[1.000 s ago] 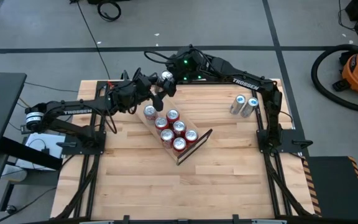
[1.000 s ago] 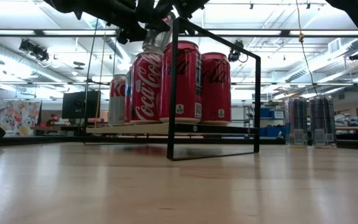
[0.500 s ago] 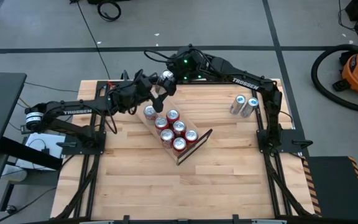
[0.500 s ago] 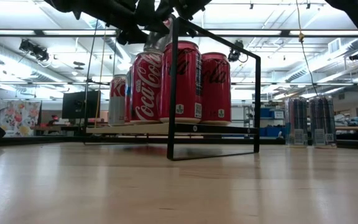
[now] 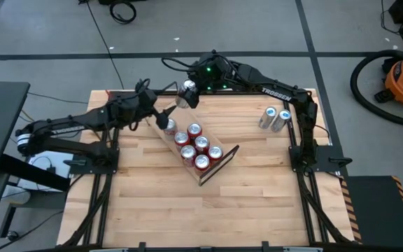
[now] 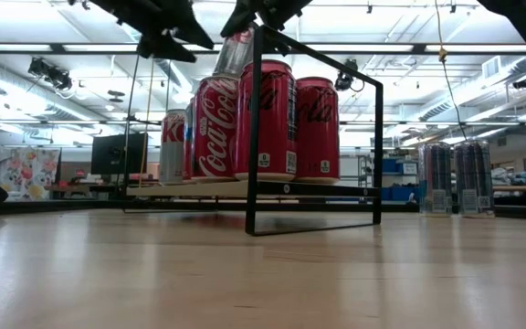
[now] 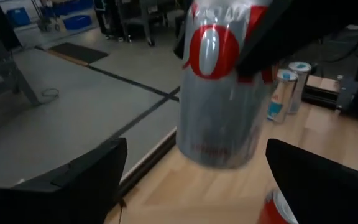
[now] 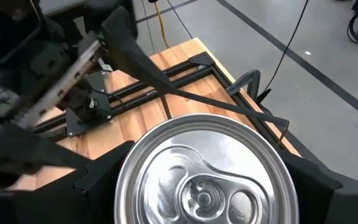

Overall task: Place canned beverage on shelf
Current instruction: Put the silver and red soda can on the shelf aligned with the other silver and red soda can

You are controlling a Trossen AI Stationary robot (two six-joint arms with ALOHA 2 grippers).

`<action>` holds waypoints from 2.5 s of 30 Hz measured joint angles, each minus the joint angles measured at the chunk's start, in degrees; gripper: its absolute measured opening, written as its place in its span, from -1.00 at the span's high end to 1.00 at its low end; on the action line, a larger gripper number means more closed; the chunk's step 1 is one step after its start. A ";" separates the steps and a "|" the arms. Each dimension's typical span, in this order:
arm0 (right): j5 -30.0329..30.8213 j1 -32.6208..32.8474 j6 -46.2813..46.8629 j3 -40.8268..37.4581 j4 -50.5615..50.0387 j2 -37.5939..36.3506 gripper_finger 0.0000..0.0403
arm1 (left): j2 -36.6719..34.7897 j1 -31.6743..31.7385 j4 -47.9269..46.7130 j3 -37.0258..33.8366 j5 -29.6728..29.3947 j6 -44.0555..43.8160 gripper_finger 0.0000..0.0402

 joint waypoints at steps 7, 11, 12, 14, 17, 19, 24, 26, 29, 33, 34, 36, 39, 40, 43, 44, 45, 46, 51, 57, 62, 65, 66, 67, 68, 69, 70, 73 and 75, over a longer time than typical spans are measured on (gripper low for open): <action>1.85 0.24 -1.08 -2.75 3.45 -0.09 -0.59 | -4.44 -1.38 -5.22 -0.01 0.00 -4.25 -0.97; 2.06 0.61 0.02 -7.19 7.42 0.00 -0.59 | -5.77 -1.35 -6.56 -0.01 -0.02 -7.88 -0.97; 2.63 0.79 0.36 -8.53 9.11 0.00 -0.59 | -6.06 -1.35 -6.75 -0.01 -0.02 -8.94 -0.97; 3.01 1.10 0.94 -10.83 9.90 0.00 -0.59 | -6.72 -1.35 -6.65 -0.01 -0.02 -10.77 -0.97; 3.29 1.39 1.56 -14.61 15.00 0.02 -0.59 | -7.68 -1.35 -6.61 -0.01 0.00 -13.39 -0.97; 4.55 1.55 2.01 -17.06 17.69 -0.02 -0.59 | -8.38 -1.35 -6.69 -0.01 0.03 -14.87 -0.97; 6.15 1.53 3.02 -21.56 21.33 0.00 -0.59 | -9.92 -1.35 -6.64 -0.01 0.12 -17.96 -0.97; 6.13 1.48 3.13 -23.25 22.71 -0.02 -0.59 | -10.18 -1.35 -6.46 -0.01 0.12 -18.41 -0.97; 5.94 1.09 3.34 -25.44 22.65 0.01 -0.59 | -10.54 -1.35 -6.54 -0.07 0.17 -18.63 -0.97; 5.53 0.34 3.56 -27.56 23.96 0.00 -0.59 | -10.50 -1.35 -6.70 -0.07 1.13 -19.71 -0.97; 5.36 0.13 3.63 -27.95 23.73 0.00 -0.59 | -10.52 -1.37 -6.72 -0.07 1.14 -19.71 -0.97; 4.43 -0.39 3.59 -28.52 23.30 0.00 -0.59 | -10.52 -1.37 -7.18 -0.07 1.16 -19.86 -0.97; 3.68 -1.12 3.11 -28.84 23.55 0.00 -0.59 | -10.50 -1.37 -7.54 -0.07 1.16 -19.94 -0.97; 3.02 -1.49 3.03 -28.92 23.36 0.00 -0.59 | -10.50 -1.37 -7.57 -0.07 1.16 -19.97 -0.97; 0.79 -2.49 2.25 -29.00 22.13 0.00 -0.59 | -10.50 -1.37 -7.70 -0.07 1.16 -19.97 -0.97; 0.50 -2.72 1.68 -29.00 21.96 0.00 -0.59 | -10.50 -1.37 -7.68 -0.07 1.16 -19.97 -0.97; 0.36 -2.82 1.17 -29.00 21.71 0.00 -0.59 | -10.50 -1.37 -7.70 -0.07 1.16 -19.95 -0.97; 0.32 -2.89 0.55 -29.00 21.41 0.00 -0.59 | -10.50 -1.37 -7.70 -0.07 1.16 -19.93 -0.97; -0.34 -2.29 -1.87 -29.03 21.06 0.00 -0.59 | -10.50 -1.37 -7.70 -0.07 1.14 -19.95 -0.97; -0.33 -2.08 -3.03 -29.11 21.86 0.48 -0.59 | -10.50 -1.37 -7.70 -0.07 1.14 -19.93 -0.97; -1.10 -1.82 -2.97 -29.47 22.95 2.54 -0.59 | -10.50 -1.35 -7.97 -0.07 1.11 -20.28 -0.97; -0.83 -1.21 -2.91 -29.34 24.59 2.60 -0.59 | -10.50 -1.71 -8.41 -0.05 1.10 -20.84 -0.97; -0.83 -1.10 -2.78 -29.33 24.79 2.60 -0.59 | -10.50 -1.75 -8.77 -0.05 1.12 -20.84 -0.97; -0.90 -1.03 -2.76 -29.41 24.51 2.60 -0.59 | -10.50 -1.91 -9.00 -0.05 1.13 -20.87 -0.97; -0.92 -0.92 -2.75 -29.64 24.10 2.61 -0.59 | -10.50 -2.07 -9.07 -0.05 1.11 -20.95 -0.97; -0.84 -0.75 -2.81 -29.84 23.85 2.71 -0.59 | -10.50 -2.24 -9.19 -0.05 1.11 -20.95 -0.97; -0.67 -0.69 -2.87 -29.96 23.81 2.82 -0.59 | -10.50 -2.26 -9.23 -0.05 1.11 -20.95 -0.97; -0.79 -0.56 -3.13 -29.99 23.92 2.80 -0.59 | -10.49 -2.31 -9.21 -0.05 1.11 -20.97 -0.97; -1.03 -0.44 -3.06 -29.99 23.91 2.80 -0.59 | -10.50 -2.31 -9.14 -0.05 1.11 -20.97 -0.97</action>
